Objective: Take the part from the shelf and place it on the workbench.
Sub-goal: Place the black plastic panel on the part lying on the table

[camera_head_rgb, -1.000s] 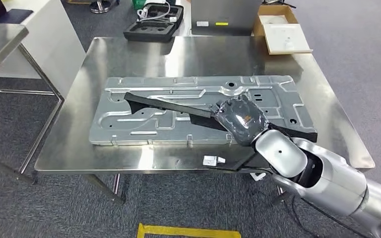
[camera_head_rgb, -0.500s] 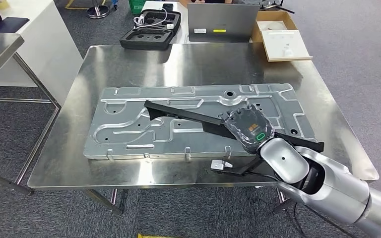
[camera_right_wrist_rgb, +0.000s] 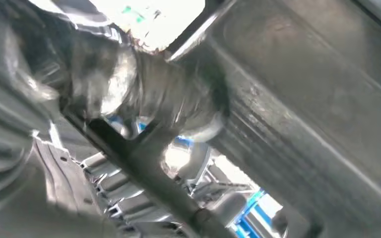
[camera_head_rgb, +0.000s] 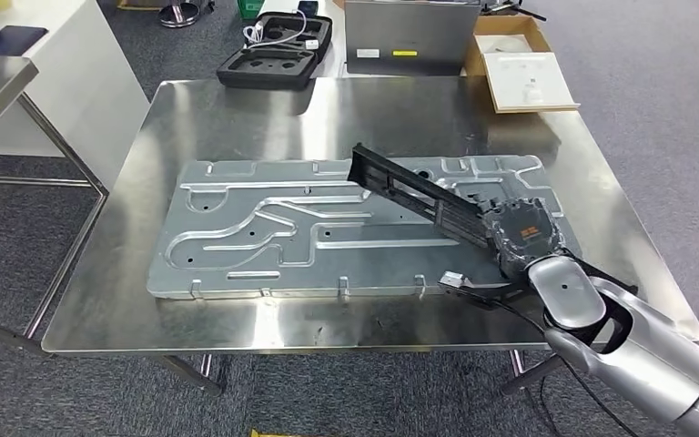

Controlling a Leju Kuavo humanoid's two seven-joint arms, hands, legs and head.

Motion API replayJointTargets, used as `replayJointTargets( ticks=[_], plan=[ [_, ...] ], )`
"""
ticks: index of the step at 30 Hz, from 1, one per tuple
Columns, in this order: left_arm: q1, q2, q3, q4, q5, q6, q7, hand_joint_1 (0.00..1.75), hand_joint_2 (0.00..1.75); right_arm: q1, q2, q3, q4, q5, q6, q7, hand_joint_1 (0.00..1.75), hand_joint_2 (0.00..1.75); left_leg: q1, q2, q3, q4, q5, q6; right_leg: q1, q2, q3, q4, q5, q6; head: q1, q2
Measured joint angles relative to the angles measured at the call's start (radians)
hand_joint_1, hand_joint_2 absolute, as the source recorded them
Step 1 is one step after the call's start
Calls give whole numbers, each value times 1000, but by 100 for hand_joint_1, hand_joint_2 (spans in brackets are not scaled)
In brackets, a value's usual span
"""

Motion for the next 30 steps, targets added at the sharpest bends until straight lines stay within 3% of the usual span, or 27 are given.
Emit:
replayJointTargets(
  ticks=[2, 4, 6, 7, 8, 9, 11, 13, 16, 18, 21, 22, 23, 24, 27, 28, 30],
  plan=[
    [-1, -1, 0, 0, 2, 25, 13, 0, 0, 5, 1, -13, 5, -9, -9, 5, 0, 0, 3, 1, -1, 12, -12, -10, -1, -2, 8, -6, 0, -14, -1, 0],
    [-4, -2, 0, 0, 1, 61, 25, 0, 0, 10, 2, -23, 10, -13, -16, 12, 0, 0, 6, 2, -39, 94, -58, -18, -3, -6, 16, -12, -1, -25, -5, 0],
    [-6, -2, 1, 0, 5, 97, 38, 0, 0, 19, 3, -28, 17, -16, -24, 21, 0, 0, 6, 3, -108, 226, -111, -23, -1, -9, 18, -12, -3, -31, -6, 0],
    [-5, -2, 1, 0, 8, 109, 42, 0, 0, 24, 5, -30, 20, -17, -28, 25, 0, 0, 6, 3, -133, 270, -121, -23, 0, -9, 18, -12, -4, -32, -6, 0],
    [-2, -2, 1, 0, 11, 116, 46, 0, 0, 28, 6, -32, 22, -17, -32, 29, 0, 0, 6, 3, -141, 278, -110, -22, 1, -9, 19, -12, -4, -32, -6, 0],
    [0, -2, 1, 0, 13, 121, 49, 0, 0, 29, 8, -34, 23, -18, -35, 31, 0, 0, 6, 3, -129, 246, -82, -20, 1, -8, 21, -12, -5, -31, -6, 0],
    [0, -1, 1, 0, 14, 131, 56, 0, 0, 32, 11, -39, 26, -28, -51, 35, 0, 0, 5, 3, -67, 110, -14, -12, 2, -7, 25, -11, -8, -27, -6, 0],
    [-3, -1, 2, 0, 16, 155, 72, 0, 0, 42, 14, -50, 28, -77, -102, 29, 0, 0, 1, 2, -22, 14, 15, -4, 5, -8, 26, -11, -11, -18, -5, 0],
    [-5, -2, 3, 0, 23, 208, 112, 0, 0, 70, 36, -77, 29, -235, -243, -18, 0, 0, 0, 2, -15, -6, 20, 9, 6, -7, 25, -15, -9, -1, -4, 0],
    [-6, -4, 3, 0, 28, 231, 129, 0, 0, 81, 55, -96, 24, -306, -308, -42, 0, 0, 4, 3, -11, -16, 29, 20, 4, -7, 11, 14, -32, 7, -3, 0],
    [-7, -6, 3, 0, 31, 241, 136, 0, 0, 91, 76, -117, 21, -334, -335, -54, 0, 0, 5, 4, -11, -20, 32, 29, 1, -6, -65, 188, -121, 17, -1, 0],
    [-6, -6, 3, 0, 32, 242, 138, 0, 0, 96, 82, -122, 21, -344, -341, -60, 0, 0, 5, 3, -11, -19, 31, 30, 0, -6, -89, 240, -137, 20, -1, 0],
    [-6, -6, 3, 0, 34, 244, 139, 0, 0, 102, 89, -126, 21, -358, -353, -69, 0, 0, 5, 2, -12, -17, 31, 30, -2, -7, -99, 260, -135, 22, -1, 0],
    [-6, -7, 3, 0, 36, 248, 140, 0, 0, 106, 96, -131, 20, -376, -371, -82, 0, 0, 5, 1, -12, -14, 31, 29, -5, -7, -89, 239, -114, 24, -1, 0],
    [-7, -10, 3, 0, 44, 269, 143, 0, 0, 105, 122, -145, 4, -438, -444, -125, 0, 0, 5, 0, -17, 3, 24, 18, -8, -7, 1, 55, -32, 22, -1, 0],
    [-8, -11, 4, 0, 46, 277, 144, 0, 0, 104, 131, -148, -5, -457, -466, -136, 0, 0, 3, -1, -22, 8, 23, 12, -6, -6, 17, 18, -22, 17, -2, 0],
    [-7, -12, 6, 0, 47, 290, 144, 0, 0, 103, 150, -150, -25, -490, -503, -155, 0, 0, 0, -1, -29, 12, 26, 1, 0, -3, 17, 7, -17, 5, -3, 0]
  ],
)
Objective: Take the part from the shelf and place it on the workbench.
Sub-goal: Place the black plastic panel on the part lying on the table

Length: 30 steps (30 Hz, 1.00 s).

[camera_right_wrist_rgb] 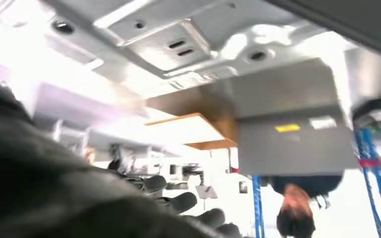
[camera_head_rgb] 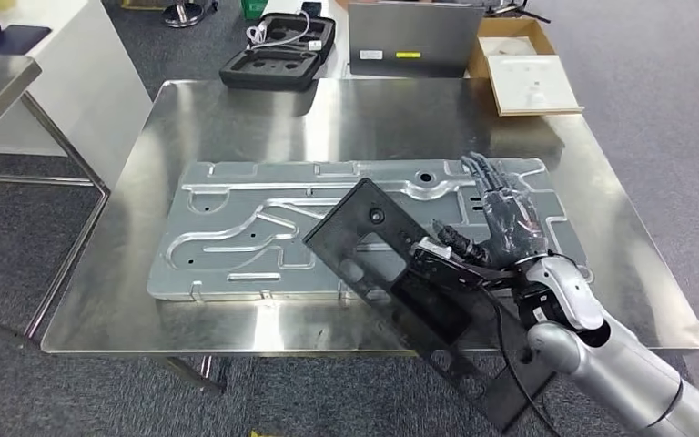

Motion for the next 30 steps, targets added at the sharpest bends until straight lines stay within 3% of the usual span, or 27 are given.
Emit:
replayJointTargets(
  ticks=[2, 3, 6, 7, 8, 9, 10, 12, 14, 17, 18, 20, 22, 23, 24, 26, 28, 30],
  plan=[
    [1, -2, 2, 0, 0, 8, 0, 0, 0, -1, 20, -1, -23, -32, -29, -15, 0, 0, 2, 0, -6, 4, -4, -11, -2, -1, -6, -2, 9, -15, 0, 0],
    [0, -4, 3, 0, 1, 11, 1, 0, 0, -2, 30, -1, -35, -50, -41, -21, 0, 0, 4, 1, -14, 22, -23, -16, -3, -2, -10, -5, 14, -24, -1, 0],
    [-1, -5, 7, 0, 4, 17, 3, 0, 0, 0, 55, -1, -66, -125, -73, -36, 0, 0, 7, 3, -71, 180, -136, -28, -2, -6, -27, -8, 31, -40, -3, 0],
    [0, -5, 8, 0, 6, 19, 4, 0, 0, 4, 63, -2, -73, -159, -88, -39, 0, 0, 7, 3, -86, 235, -165, -30, 0, -7, -35, -8, 37, -42, -3, 0],
    [0, -5, 10, 0, 8, 21, 6, 0, 0, 8, 69, -4, -78, -195, -103, -40, 0, 0, 7, 3, -88, 262, -177, -30, 1, -7, -44, -7, 43, -42, -2, 0],
    [1, -5, 12, 0, 10, 23, 8, 0, 0, 13, 75, -6, -82, -234, -121, -40, 0, 0, 7, 3, -71, 251, -170, -29, 3, -7, -52, -7, 50, -41, -2, 0],
    [1, -5, 14, 0, 12, 26, 10, 0, 0, 18, 79, -10, -85, -269, -140, -39, 0, 0, 7, 3, -33, 201, -149, -25, 4, -7, -60, -7, 57, -40, -2, 0],
    [-2, -5, 19, 0, 15, 32, 14, 0, 0, 26, 83, -19, -91, -314, -176, -40, 0, 0, 3, 3, 61, 58, -108, -14, 6, -7, -70, -7, 70, -34, -2, 0],
    [-4, -4, 21, 0, 16, 35, 18, 0, 0, 34, 85, -28, -95, -329, -199, -43, 0, 0, -3, 2, 103, -18, -92, -4, 7, -8, -73, -9, 82, -23, -1, 0],
    [-4, -4, 22, 0, 16, 36, 20, 0, 0, 46, 86, -37, -98, -340, -209, -46, 0, 0, -5, 4, 95, -28, -69, 11, 4, -7, -74, -17, 97, -4, 1, 0],
    [-4, -4, 22, 0, 16, 37, 21, 0, 0, 50, 86, -39, -99, -343, -211, -47, 0, 0, -3, 7, 90, -33, -56, 18, 4, -5, -80, -6, 80, 0, 2, 0],
    [-5, -4, 22, 0, 16, 39, 21, 0, 0, 60, 86, -45, -102, -356, -220, -52, 0, 0, 1, 12, 72, -39, -30, 30, 1, -3, -109, 74, -7, 6, 5, 0],
    [-4, -4, 22, 0, 17, 40, 21, 0, 0, 74, 87, -53, -107, -386, -243, -67, 0, 0, 1, 13, 42, -36, -11, 34, 0, -3, -139, 202, -96, 12, 9, 0],
    [-4, -4, 22, 0, 18, 40, 21, 0, 0, 84, 87, -58, -110, -405, -261, -76, 0, 0, 1, 13, 28, -33, -3, 33, -1, -3, -139, 244, -110, 15, 9, 0],
    [-3, -4, 22, 0, 19, 41, 21, 0, 0, 93, 88, -63, -114, -426, -284, -85, 0, 0, 1, 13, 13, -29, 5, 31, -1, -4, -123, 254, -102, 17, 9, 0],
    [-3, -5, 22, 0, 21, 42, 21, 0, 0, 107, 90, -79, -125, -453, -341, -96, 0, 0, 2, 13, -13, -17, 17, 26, -4, -4, -41, 168, -58, 19, 9, 0],
    [-3, -5, 22, 0, 21, 44, 20, 0, 0, 118, 93, -101, -141, -462, -396, -98, 0, 0, 0, 12, -34, -3, 26, 16, -2, -3, 46, 42, -50, 14, 8, 0],
    [-3, -5, 22, 0, 21, 47, 20, 0, 0, 132, 94, -126, -158, -461, -428, -97, 0, 0, -2, 11, -42, 2, 37, 2, 5, -2, 70, -9, -60, 2, 9, 0]
  ],
)
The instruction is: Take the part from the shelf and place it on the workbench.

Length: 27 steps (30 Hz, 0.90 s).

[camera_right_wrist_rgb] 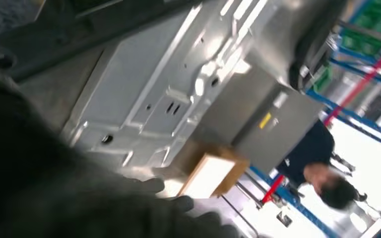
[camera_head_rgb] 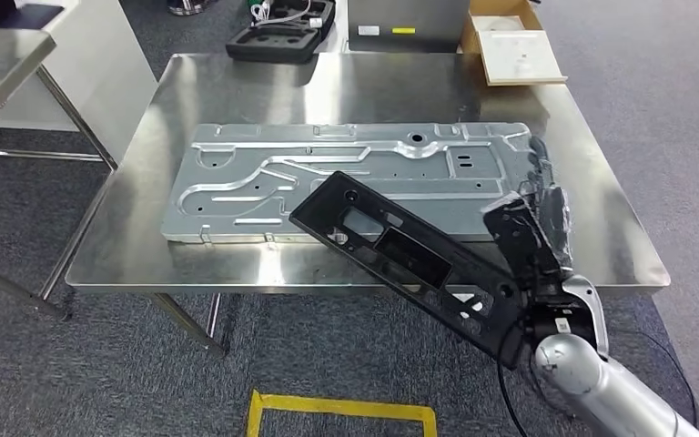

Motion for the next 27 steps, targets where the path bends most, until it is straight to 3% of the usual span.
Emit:
replayJointTargets(
  ticks=[2, 3, 5, 7, 8, 9, 10, 12, 14, 16, 18, 19, 22, 23, 24, 25, 27],
  plan=[
    [2, 0, 1, 0, 0, 3, 0, 0, 0, 14, 1, -22, -17, 2, -9, 1, 0, 0, 1, -2, -4, 1, 8, -14, 0, -1, -14, -3, 14, -16, 2, 0],
    [4, -1, 1, 0, 0, 3, 0, 0, 0, 20, 2, -32, -25, 2, -10, 0, 0, 0, 3, -2, -12, 10, -7, -20, -2, -2, -21, -3, 23, -25, 1, 0],
    [4, -2, 2, 0, 0, 3, 0, 0, 0, 30, 6, -50, -43, -1, -10, -6, 0, 0, 6, -3, -37, 79, -88, -31, -4, -5, -42, -5, 44, -39, 0, 0],
    [4, -2, 3, 0, 0, 2, 0, 0, 0, 43, 10, -66, -61, -18, -10, -21, 0, 0, 7, -3, -63, 198, -180, -37, -2, -5, -69, -5, 65, -45, 0, 0],
    [4, -2, 4, 0, 0, 0, 0, 0, 0, 51, 12, -73, -69, -32, -10, -33, 0, 0, 7, -3, -66, 246, -198, -38, 0, -5, -84, -4, 77, -45, 0, 0],
    [4, -2, 4, 0, 0, -2, 0, 0, 0, 59, 15, -80, -77, -49, -11, -48, 0, 0, 7, -3, -55, 270, -193, -37, 1, -5, -100, -3, 88, -45, 0, 0],
    [4, -2, 4, 0, 0, -4, 0, 0, 0, 67, 18, -87, -85, -64, -11, -61, 0, 0, 7, -3, -29, 261, -169, -34, 3, -5, -115, -2, 99, -44, 0, 0],
    [2, -1, 4, 0, -1, -9, 0, 0, 0, 76, 23, -100, -101, -92, -11, -89, 0, 0, 3, -4, 68, 152, -127, -20, 6, -4, -137, -1, 118, -41, 0, 0],
    [-2, 0, 4, 0, -2, -12, -1, 0, 0, 84, 29, -116, -118, -114, -11, -118, 0, 0, -4, -5, 167, 12, -138, -5, 7, -6, -145, -3, 136, -33, 1, 0],
    [-4, 1, 4, 0, -3, -14, -1, 0, 0, 93, 37, -134, -132, -134, -11, -140, 0, 0, -12, -5, 197, -48, -147, 5, 5, -9, -143, -11, 155, -21, -2, 0],
    [-4, 1, 5, 0, -2, -14, 0, 0, 0, 107, 43, -154, -141, -149, -11, -154, 0, 0, -9, -2, 186, -59, -121, 19, 2, -8, -148, -15, 155, -9, -6, 0],
    [-4, 1, 5, 0, -2, -15, 0, 0, 0, 113, 45, -166, -144, -157, -11, -158, 0, 0, -6, 1, 178, -64, -106, 28, 2, -6, -157, 3, 128, -5, -4, 0],
    [-2, 1, 5, 0, 0, -16, 2, 0, 0, 130, 51, -200, -152, -173, -11, -167, 0, 0, -3, 8, 135, -66, -65, 42, -1, -3, -202, 164, -20, 6, 3, 0],
    [-2, 1, 5, 0, 0, -17, 2, 0, 0, 137, 54, -210, -153, -175, -11, -169, 0, 0, -3, 9, 116, -63, -53, 41, -3, -3, -210, 224, -43, 10, 4, 0],
    [-2, 1, 5, 0, 0, -17, 3, 0, 0, 143, 56, -219, -154, -176, -11, -170, 0, 0, -2, 9, 98, -59, -43, 39, -5, -3, -206, 260, -39, 14, 4, 0],
    [-2, 0, 5, 0, 0, -17, 4, 0, 0, 148, 58, -227, -155, -176, -11, -171, 0, 0, -1, 9, 79, -52, -33, 36, -9, -3, -185, 263, -16, 18, 5, 0],
    [-2, 0, 5, 0, -1, -17, 7, 0, 0, 154, 64, -243, -158, -167, -11, -171, 0, 0, 2, 9, 42, -31, -20, 27, -16, -3, -97, 173, 26, 25, 6, 0]
  ],
)
